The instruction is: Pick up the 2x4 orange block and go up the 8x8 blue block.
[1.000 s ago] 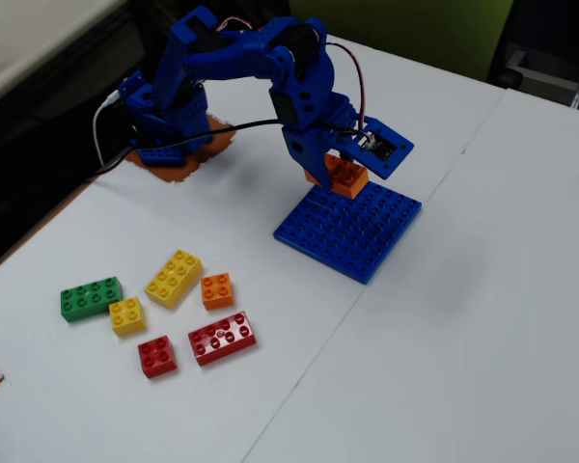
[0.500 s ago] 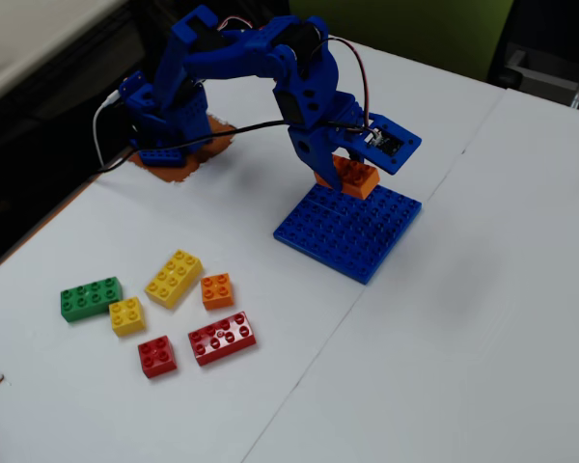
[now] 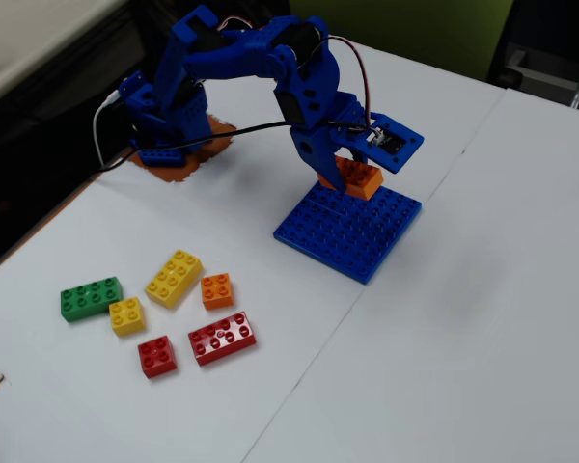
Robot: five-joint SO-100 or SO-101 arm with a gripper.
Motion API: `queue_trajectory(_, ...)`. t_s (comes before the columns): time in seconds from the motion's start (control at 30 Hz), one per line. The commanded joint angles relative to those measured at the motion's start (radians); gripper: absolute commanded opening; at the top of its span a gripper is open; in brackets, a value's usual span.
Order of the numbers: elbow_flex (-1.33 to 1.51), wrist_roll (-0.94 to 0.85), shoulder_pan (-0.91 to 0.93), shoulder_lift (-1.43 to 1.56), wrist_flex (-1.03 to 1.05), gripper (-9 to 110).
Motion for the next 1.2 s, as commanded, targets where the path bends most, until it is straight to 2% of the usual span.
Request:
queue_trajectory(0.0,-0.044,-0.003,-0.012,0.011,0.012,0)
queue_trajectory(1.17,-0.041,-0.005,-0.011,0.021,0.034,0)
